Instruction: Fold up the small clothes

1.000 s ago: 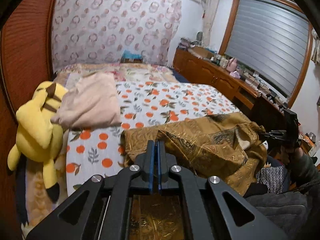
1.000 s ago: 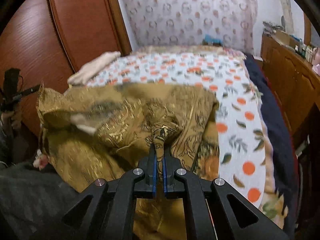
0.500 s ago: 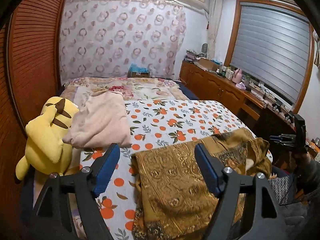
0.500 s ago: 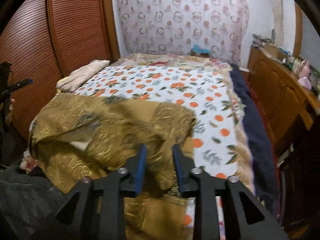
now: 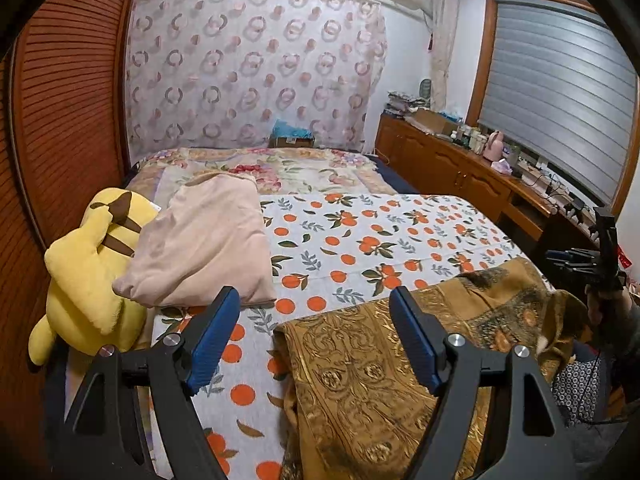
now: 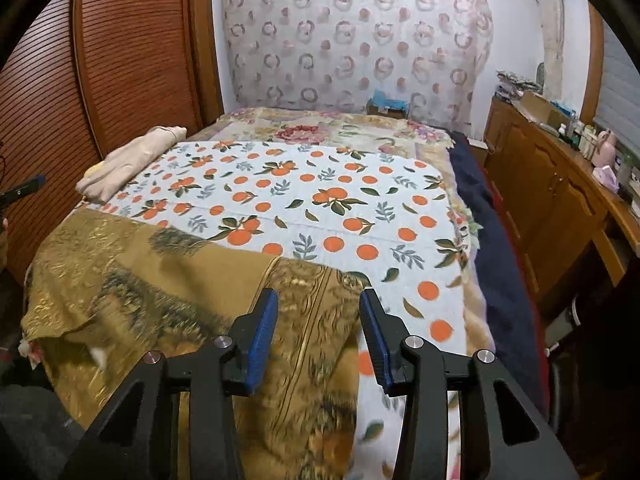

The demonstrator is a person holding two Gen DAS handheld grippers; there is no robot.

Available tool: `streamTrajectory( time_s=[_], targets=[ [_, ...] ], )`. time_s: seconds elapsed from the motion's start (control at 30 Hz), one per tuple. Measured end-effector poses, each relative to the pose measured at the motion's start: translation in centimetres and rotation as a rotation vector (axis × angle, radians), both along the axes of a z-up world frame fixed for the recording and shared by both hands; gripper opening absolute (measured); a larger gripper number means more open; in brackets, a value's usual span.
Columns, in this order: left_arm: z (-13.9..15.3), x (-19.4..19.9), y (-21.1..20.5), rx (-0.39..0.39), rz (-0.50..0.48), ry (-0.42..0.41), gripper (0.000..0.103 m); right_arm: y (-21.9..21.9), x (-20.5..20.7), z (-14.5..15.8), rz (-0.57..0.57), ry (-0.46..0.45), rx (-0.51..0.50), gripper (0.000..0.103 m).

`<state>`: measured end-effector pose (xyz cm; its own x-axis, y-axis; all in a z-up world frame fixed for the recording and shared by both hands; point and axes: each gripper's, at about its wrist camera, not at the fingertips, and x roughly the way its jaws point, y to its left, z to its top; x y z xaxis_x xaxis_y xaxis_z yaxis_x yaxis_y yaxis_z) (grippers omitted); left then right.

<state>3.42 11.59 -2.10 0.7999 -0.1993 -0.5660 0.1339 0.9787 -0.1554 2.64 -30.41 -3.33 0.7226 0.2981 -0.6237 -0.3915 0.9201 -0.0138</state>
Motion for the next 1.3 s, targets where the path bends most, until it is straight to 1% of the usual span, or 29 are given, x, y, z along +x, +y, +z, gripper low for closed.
streamTrajectory(
  time_s=[0.07, 0.2, 0.27, 0.33, 0.43, 0.5, 0.63, 0.77, 0.83, 0.9, 0.93, 0.97, 1.03, 1.07, 1.1, 1.13, 1.17, 1.2, 1.3],
  targets=[
    [-0.4, 0.7, -0.1, 0.011, -0.002, 0.010, 0.078, 0.2, 1.2, -0.7, 0.003, 0.011, -0.009, 0.045],
    [-1.2, 1.9, -0.3, 0.057, -0.010, 0.037, 0.078, 0.5, 2.5, -2.0, -0.002, 0.034, -0.028, 0.052],
    [-2.0, 2.6, -0.2, 0.070, -0.009, 0.071, 0.078, 0.4, 3.0, -2.6, -0.005, 0.050, -0.019, 0.055],
    [-2.9, 3.2, -0.1, 0.082, -0.005, 0.109, 0.078, 0.2, 3.3, -2.7, -0.001, 0.066, 0.001, 0.055],
    [-4.1, 3.9, 0.3, 0.112, 0.033, 0.146, 0.078, 0.3, 3.8, -3.0, -0.001, 0.081, 0.028, 0.056],
    [-4.7, 4.2, 0.6, 0.105, 0.039, 0.171, 0.078, 0.2, 4.1, -3.2, -0.001, 0.099, 0.040, 0.056],
    [-6.1, 4.9, 1.0, 0.072, 0.039, 0.235, 0.078, 0.5, 5.0, -3.8, 0.012, 0.141, 0.026, 0.056],
    [-6.9, 5.1, 1.1, 0.026, 0.007, 0.261, 0.077, 0.4, 5.6, -3.7, 0.020, 0.159, 0.036, 0.056],
    [-7.4, 5.4, 1.1, -0.003, -0.011, 0.283, 0.066, 0.6, 5.6, -3.7, 0.024, 0.158, 0.023, 0.056],
    [-8.0, 5.9, 1.0, -0.044, -0.037, 0.318, 0.050, 0.7, 5.7, -3.8, 0.026, 0.157, 0.011, 0.056],
    [-8.3, 6.1, 0.9, -0.060, -0.047, 0.332, 0.047, 0.8, 5.7, -3.9, 0.029, 0.154, -0.001, 0.056],
    [-8.3, 6.1, 0.9, -0.055, -0.049, 0.326, 0.046, 1.1, 5.6, -3.9, 0.035, 0.151, -0.015, 0.056],
    [-8.3, 6.1, 0.5, -0.048, -0.061, 0.329, 0.041, 1.3, 5.6, -3.9, 0.049, 0.148, -0.029, 0.052],
    [-8.3, 6.2, 0.5, -0.054, -0.066, 0.333, 0.037, 1.4, 5.6, -3.9, 0.060, 0.149, -0.031, 0.045],
    [-8.3, 6.2, 0.3, -0.051, -0.069, 0.334, 0.036, 1.4, 5.5, -3.9, 0.075, 0.152, -0.028, 0.038],
    [-8.2, 6.1, 0.0, -0.038, -0.075, 0.331, 0.033, 1.6, 5.5, -3.9, 0.085, 0.153, -0.027, 0.036],
    [-8.2, 6.0, -0.2, -0.037, -0.088, 0.329, 0.022, 1.7, 5.4, -3.9, 0.092, 0.152, -0.029, 0.027],
    [-8.1, 5.9, -0.3, -0.042, -0.104, 0.328, 0.008, 1.8, 5.1, -3.9, 0.110, 0.150, -0.024, 0.019],
    [-7.1, 5.0, -1.3, 0.016, -0.119, 0.287, 0.005, 2.3, 4.1, -3.7, 0.111, 0.112, -0.045, 0.015]
  ],
)
